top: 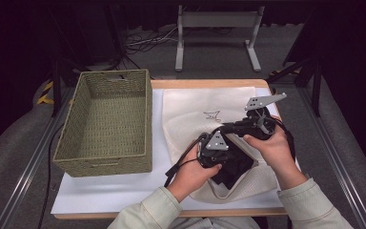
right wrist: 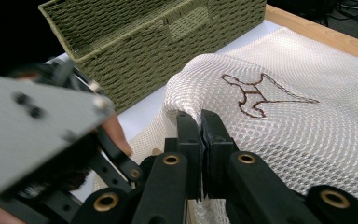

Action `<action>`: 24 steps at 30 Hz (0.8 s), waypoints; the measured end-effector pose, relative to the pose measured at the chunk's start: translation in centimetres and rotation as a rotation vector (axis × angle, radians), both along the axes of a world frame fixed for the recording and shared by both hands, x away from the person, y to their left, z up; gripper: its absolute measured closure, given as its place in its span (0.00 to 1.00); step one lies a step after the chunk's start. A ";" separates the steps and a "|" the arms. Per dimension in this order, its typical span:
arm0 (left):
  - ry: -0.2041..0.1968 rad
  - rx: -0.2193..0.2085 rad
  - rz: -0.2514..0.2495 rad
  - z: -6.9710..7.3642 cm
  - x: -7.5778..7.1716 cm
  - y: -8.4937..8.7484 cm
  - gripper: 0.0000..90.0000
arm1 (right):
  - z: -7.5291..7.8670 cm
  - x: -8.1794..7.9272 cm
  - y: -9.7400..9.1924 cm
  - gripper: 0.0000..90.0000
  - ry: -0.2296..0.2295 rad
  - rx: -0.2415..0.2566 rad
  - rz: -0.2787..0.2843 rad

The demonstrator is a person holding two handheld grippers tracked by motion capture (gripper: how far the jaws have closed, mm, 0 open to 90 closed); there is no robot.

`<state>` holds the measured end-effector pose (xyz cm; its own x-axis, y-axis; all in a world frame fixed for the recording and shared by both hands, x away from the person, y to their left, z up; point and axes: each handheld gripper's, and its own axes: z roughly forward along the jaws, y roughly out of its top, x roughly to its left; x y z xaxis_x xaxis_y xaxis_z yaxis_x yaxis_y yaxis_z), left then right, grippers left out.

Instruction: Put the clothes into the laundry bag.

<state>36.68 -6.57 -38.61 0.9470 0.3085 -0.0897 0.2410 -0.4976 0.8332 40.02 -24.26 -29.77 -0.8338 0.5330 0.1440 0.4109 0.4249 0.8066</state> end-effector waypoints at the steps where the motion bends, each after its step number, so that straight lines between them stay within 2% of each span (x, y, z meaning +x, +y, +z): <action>1: 0.010 0.009 -0.001 -0.3 0.1 -0.1 0.97 | 0.0 0.0 0.0 0.98 0.000 0.000 -0.002; 3: 0.022 0.020 -0.002 -0.6 0.2 -0.2 0.96 | -0.1 0.0 -0.1 0.98 0.004 0.001 -0.003; 5: 0.054 0.033 -0.008 -1.0 0.2 -0.2 0.94 | -0.1 0.0 -0.2 0.98 0.004 0.001 -0.002; 9: 0.065 0.032 0.013 -0.6 -0.5 0.3 0.64 | -0.2 0.1 -0.4 0.98 0.006 0.003 -0.005; 16: 0.047 0.009 0.035 0.8 -1.6 2.5 0.45 | -0.3 0.0 -0.2 0.98 0.008 0.002 -0.005; 19: 0.017 0.008 0.049 1.2 -2.0 3.6 0.39 | -0.2 0.0 -0.2 0.98 0.006 0.000 -0.002; 20: -0.002 0.014 0.069 1.5 -2.2 4.6 0.37 | -0.3 0.1 -0.2 0.98 0.006 0.002 -0.004; 21: -0.002 0.014 0.069 1.5 -2.2 4.6 0.37 | -0.3 0.1 -0.2 0.98 0.005 0.002 -0.003; 22: 0.001 0.022 0.085 1.6 -2.3 5.6 0.36 | -0.3 0.0 -0.2 0.98 0.006 0.001 -0.003; 24: 0.003 0.030 0.095 1.6 -2.2 6.1 0.36 | -0.2 0.0 -0.2 0.98 0.006 0.001 -0.003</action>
